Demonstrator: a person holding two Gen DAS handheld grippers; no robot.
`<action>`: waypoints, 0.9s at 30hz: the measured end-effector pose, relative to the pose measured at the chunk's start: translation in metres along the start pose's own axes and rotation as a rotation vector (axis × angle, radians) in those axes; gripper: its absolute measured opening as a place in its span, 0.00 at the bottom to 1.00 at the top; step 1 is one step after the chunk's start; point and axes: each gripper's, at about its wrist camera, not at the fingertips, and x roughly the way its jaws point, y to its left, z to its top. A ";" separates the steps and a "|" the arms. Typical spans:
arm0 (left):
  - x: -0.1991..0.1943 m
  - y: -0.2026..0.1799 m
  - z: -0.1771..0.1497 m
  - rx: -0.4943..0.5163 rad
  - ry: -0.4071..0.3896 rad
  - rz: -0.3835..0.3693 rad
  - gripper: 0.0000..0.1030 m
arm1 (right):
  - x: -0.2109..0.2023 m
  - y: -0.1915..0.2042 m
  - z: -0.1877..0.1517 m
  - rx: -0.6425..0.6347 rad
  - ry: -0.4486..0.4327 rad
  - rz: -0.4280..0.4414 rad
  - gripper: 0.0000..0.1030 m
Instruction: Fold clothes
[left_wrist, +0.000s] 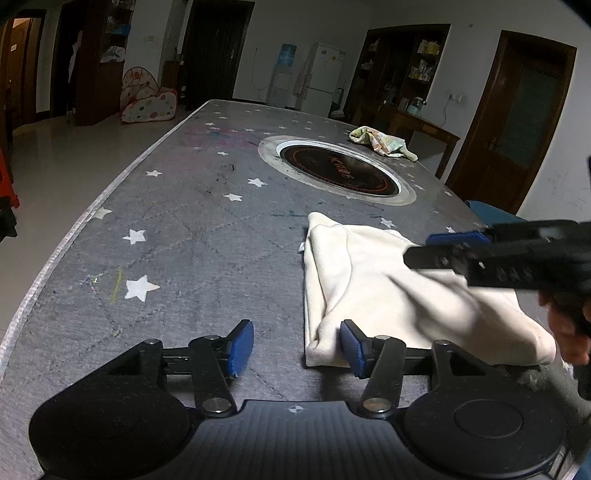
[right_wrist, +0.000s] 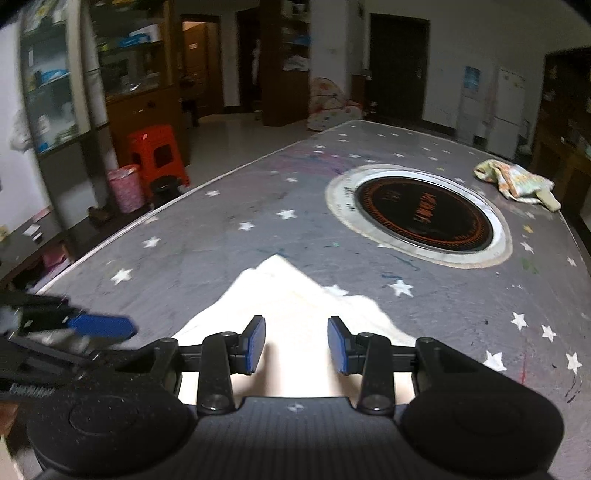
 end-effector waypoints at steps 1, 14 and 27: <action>0.000 0.001 0.001 -0.005 0.001 0.001 0.58 | -0.003 0.004 -0.001 -0.010 -0.001 0.006 0.36; -0.005 0.012 0.014 -0.025 -0.009 0.057 0.69 | -0.020 0.048 -0.016 -0.153 0.000 0.065 0.36; -0.003 0.024 0.022 -0.071 -0.005 0.071 0.73 | -0.013 0.092 -0.026 -0.300 0.028 0.118 0.36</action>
